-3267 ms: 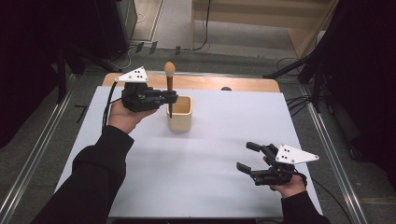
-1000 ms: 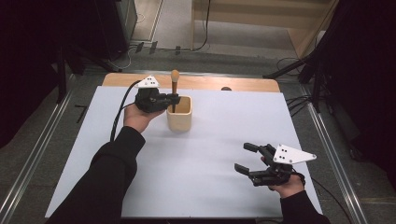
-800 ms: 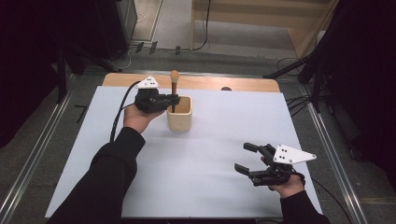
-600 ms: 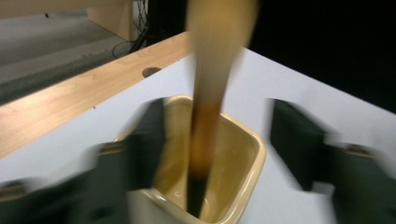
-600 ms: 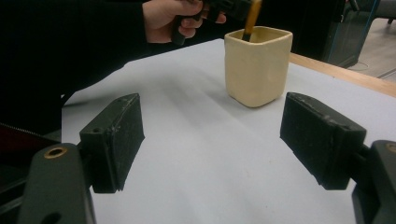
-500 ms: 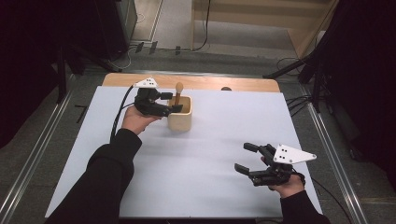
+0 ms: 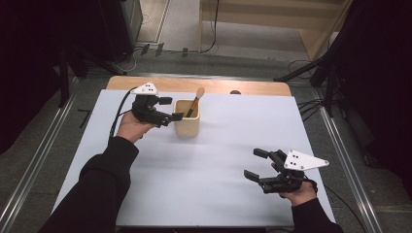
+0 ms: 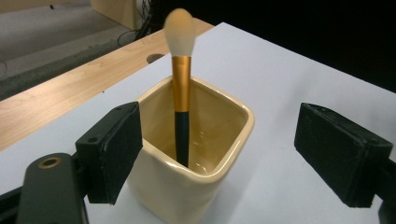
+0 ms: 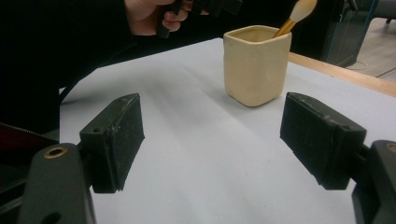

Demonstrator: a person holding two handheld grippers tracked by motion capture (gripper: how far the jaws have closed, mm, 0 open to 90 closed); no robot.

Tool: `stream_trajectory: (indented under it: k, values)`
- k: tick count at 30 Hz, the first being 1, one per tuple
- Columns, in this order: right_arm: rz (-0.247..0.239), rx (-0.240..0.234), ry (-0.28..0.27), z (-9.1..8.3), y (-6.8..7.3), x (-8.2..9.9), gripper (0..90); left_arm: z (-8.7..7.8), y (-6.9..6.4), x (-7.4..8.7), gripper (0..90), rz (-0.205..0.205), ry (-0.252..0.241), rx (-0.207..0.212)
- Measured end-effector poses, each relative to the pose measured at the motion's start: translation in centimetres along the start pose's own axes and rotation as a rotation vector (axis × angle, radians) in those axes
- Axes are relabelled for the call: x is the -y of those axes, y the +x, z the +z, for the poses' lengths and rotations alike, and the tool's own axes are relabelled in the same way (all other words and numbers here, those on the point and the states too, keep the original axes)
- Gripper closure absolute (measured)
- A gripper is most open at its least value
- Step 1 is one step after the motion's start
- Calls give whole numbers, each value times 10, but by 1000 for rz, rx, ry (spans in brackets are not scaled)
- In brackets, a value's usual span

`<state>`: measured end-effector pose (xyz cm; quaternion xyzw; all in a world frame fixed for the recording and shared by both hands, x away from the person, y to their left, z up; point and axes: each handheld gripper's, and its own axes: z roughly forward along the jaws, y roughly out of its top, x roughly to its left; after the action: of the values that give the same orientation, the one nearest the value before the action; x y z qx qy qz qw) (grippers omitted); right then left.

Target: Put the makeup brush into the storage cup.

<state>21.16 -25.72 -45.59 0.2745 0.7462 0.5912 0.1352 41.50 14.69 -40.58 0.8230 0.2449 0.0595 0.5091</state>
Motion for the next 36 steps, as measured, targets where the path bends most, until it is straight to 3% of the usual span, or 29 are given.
stream_trajectory:
  k: [21,36]
  values:
    - [-4,26,-17,-1,-2,1,222,-30,-24,11,142,50,-34,18]
    - [-8,33,-25,-2,-2,1,222,-51,-47,32,141,73,-64,33]
